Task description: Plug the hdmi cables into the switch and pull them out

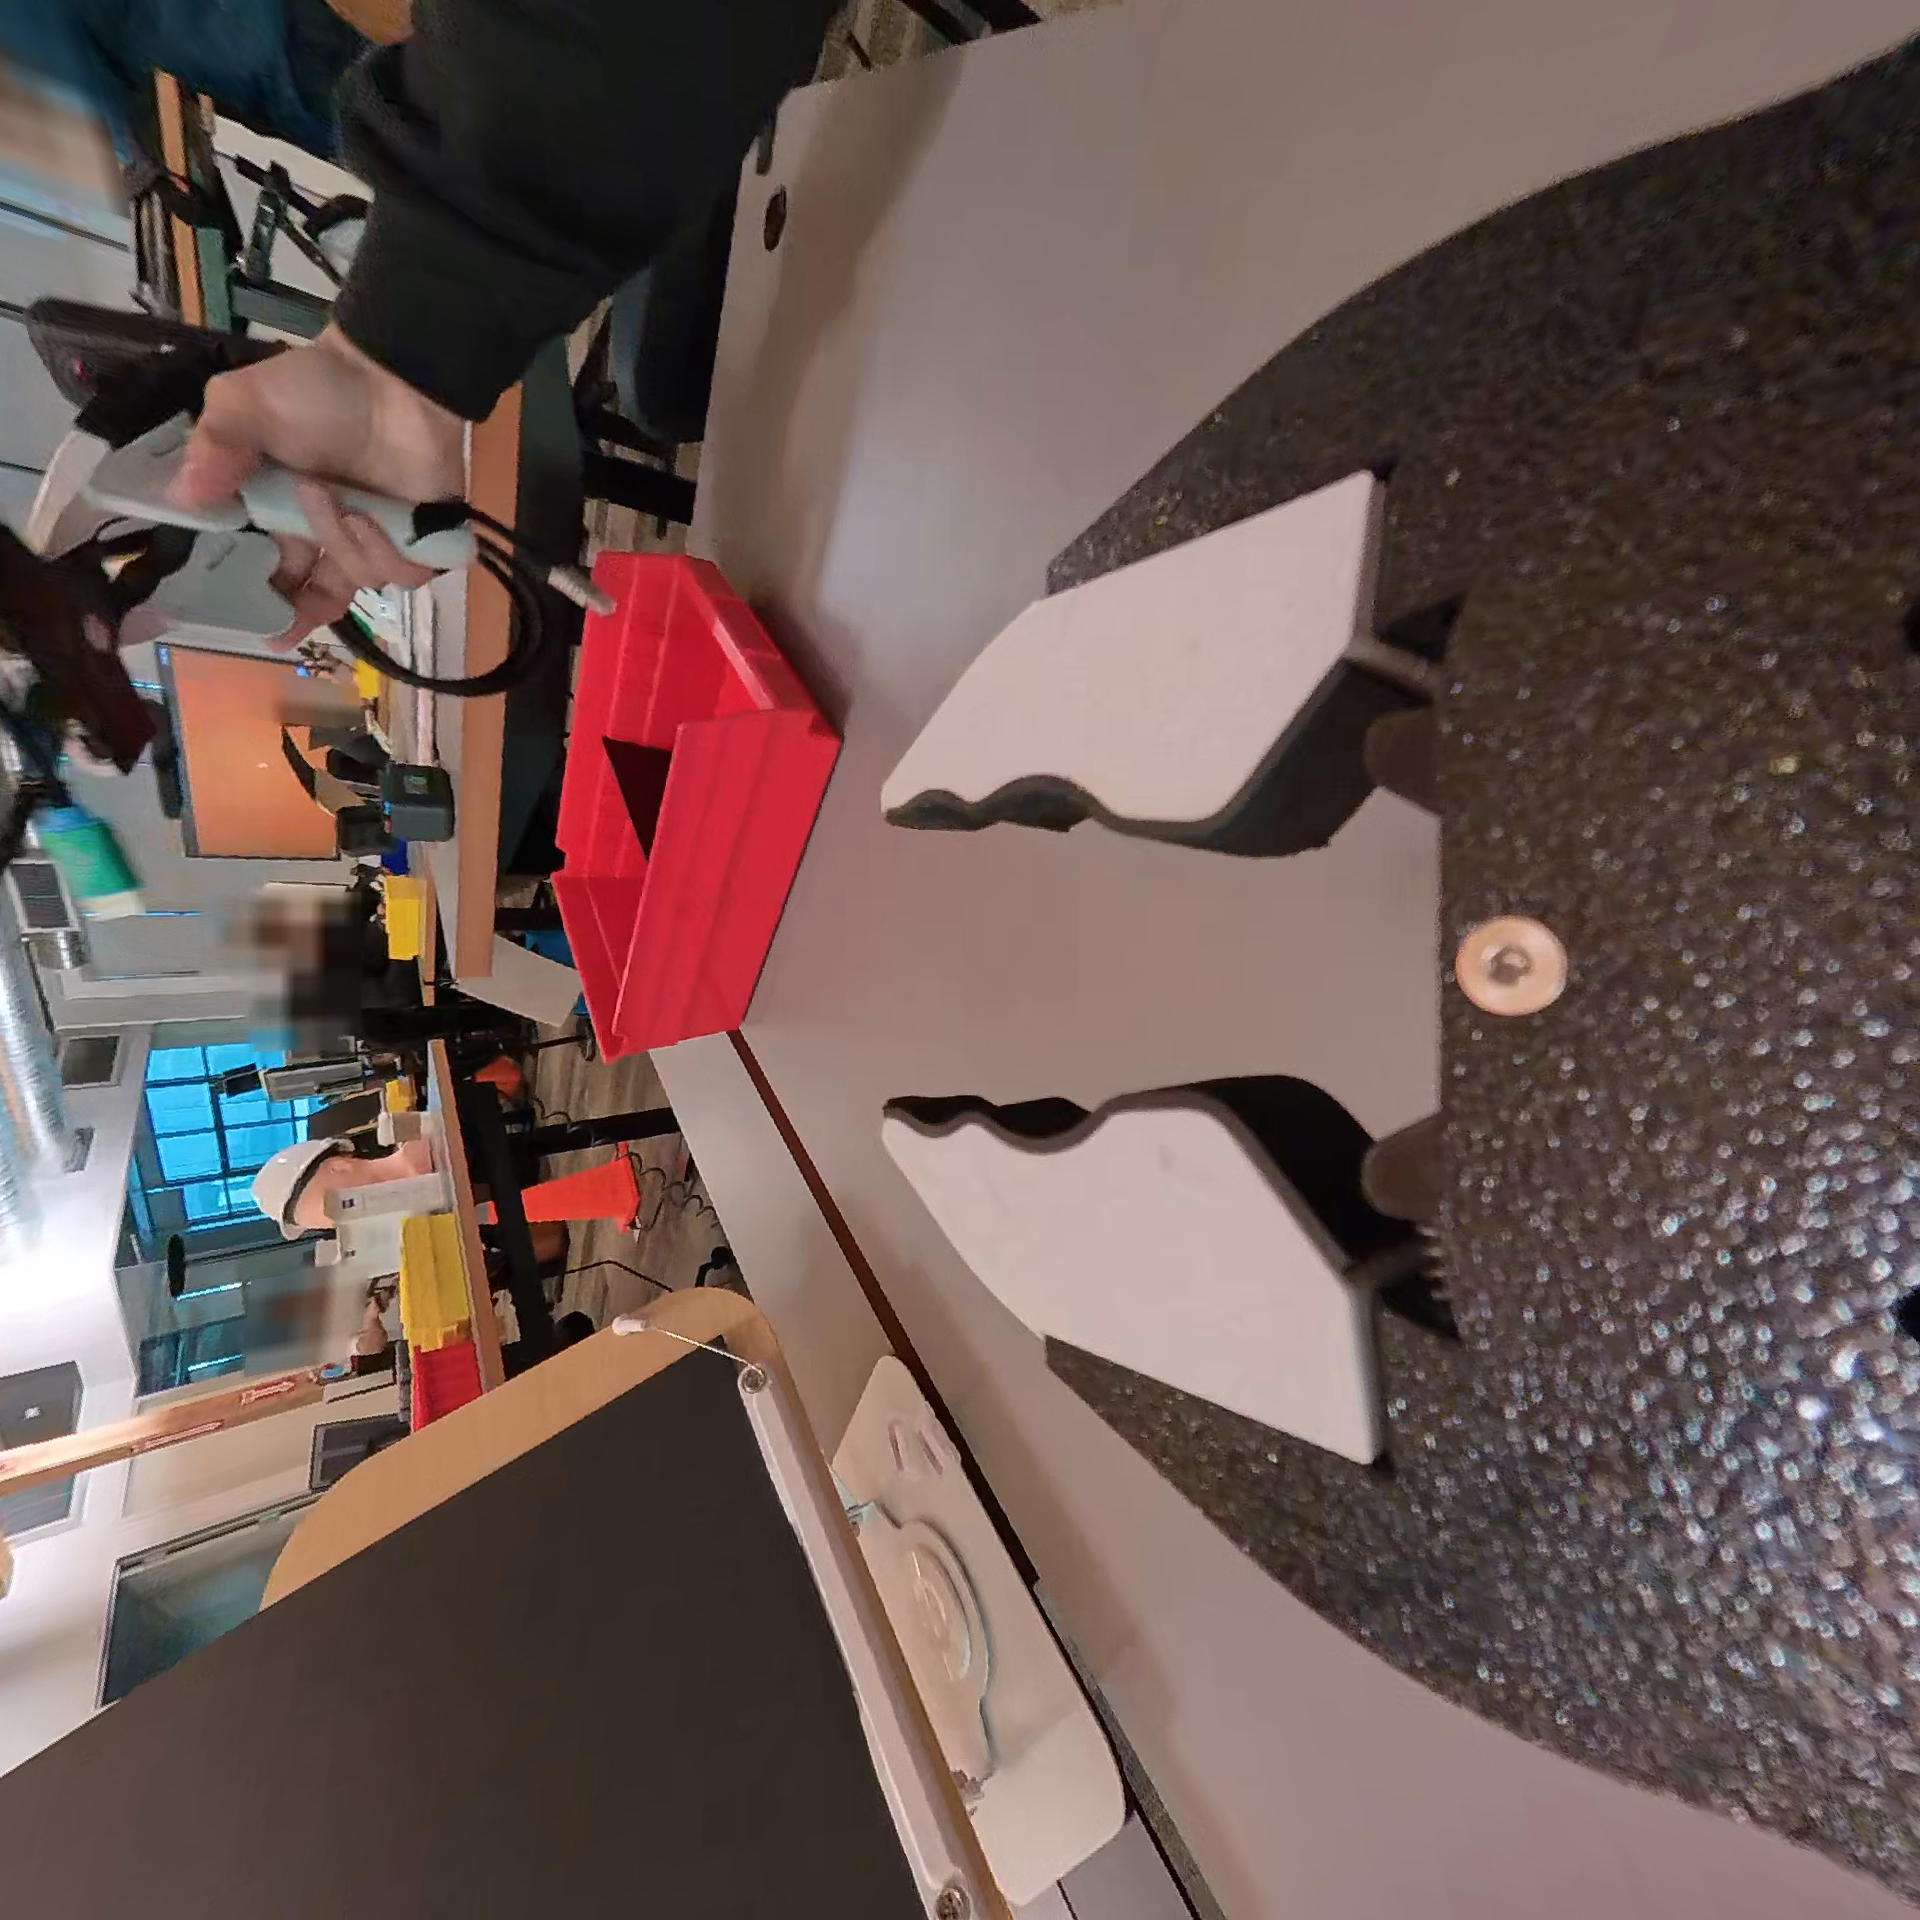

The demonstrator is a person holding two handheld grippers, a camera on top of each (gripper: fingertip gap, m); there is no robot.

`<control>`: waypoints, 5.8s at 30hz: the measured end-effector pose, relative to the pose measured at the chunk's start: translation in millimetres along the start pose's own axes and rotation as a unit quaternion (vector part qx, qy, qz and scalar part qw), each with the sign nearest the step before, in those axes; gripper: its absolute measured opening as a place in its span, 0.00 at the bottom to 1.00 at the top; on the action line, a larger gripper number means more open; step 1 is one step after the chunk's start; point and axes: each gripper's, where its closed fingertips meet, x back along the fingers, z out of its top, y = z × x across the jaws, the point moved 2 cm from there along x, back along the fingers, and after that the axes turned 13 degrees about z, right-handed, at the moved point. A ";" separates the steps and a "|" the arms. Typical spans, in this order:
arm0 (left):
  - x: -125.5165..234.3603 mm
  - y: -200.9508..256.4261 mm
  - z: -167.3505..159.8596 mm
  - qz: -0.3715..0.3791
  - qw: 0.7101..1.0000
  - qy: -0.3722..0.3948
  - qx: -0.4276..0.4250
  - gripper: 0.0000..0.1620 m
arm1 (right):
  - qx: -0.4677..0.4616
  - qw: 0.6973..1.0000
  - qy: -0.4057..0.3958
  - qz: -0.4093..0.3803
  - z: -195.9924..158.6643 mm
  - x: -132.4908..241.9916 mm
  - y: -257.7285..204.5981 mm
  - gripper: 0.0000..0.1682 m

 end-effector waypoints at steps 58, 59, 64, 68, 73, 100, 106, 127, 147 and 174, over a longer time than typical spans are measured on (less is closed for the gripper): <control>-18.9 -6.9 -84.9 -0.033 0.992 -0.119 -0.026 0.28 | -0.257 0.834 -0.164 -0.461 -89.6 133.5 219.9 0.20; -18.6 -7.5 -84.3 -0.032 0.992 -0.118 -0.027 0.28 | -0.260 0.832 -0.156 -0.465 -91.0 135.8 220.6 0.20; -16.9 -8.3 -80.9 -0.031 0.993 -0.113 -0.026 0.28 | -0.268 0.823 -0.120 -0.486 -98.2 148.3 224.2 0.21; -16.8 -7.3 -79.8 -0.033 0.993 -0.111 -0.023 0.28 | -0.244 0.817 -0.139 -0.503 -102.4 148.1 226.4 0.22; -16.0 -8.4 -79.3 -0.031 0.993 -0.111 -0.024 0.28 | -0.219 0.802 -0.178 -0.526 -105.7 158.2 226.9 0.25; -15.5 -6.4 -77.0 -0.040 0.993 -0.108 -0.010 0.28 | 0.014 0.761 -0.447 -0.471 -96.7 116.5 210.8 0.16; -14.2 -4.6 -71.9 -0.041 0.994 -0.104 -0.013 0.28 | 0.072 0.755 -0.469 -0.452 -89.2 95.6 199.7 0.15; 3.3 -30.9 -41.1 0.032 0.994 -0.099 -0.015 0.27 | 0.183 0.840 -0.364 -0.359 -149.5 4.0 17.3 0.15; 8.3 -62.5 -52.9 0.083 0.988 -0.123 0.039 0.26 | 0.148 0.845 -0.332 -0.393 -199.4 19.8 -6.5 0.21; 6.6 -61.5 -61.7 0.079 0.987 -0.137 0.043 0.26 | 0.131 0.863 -0.342 -0.347 -222.3 6.7 -11.9 0.21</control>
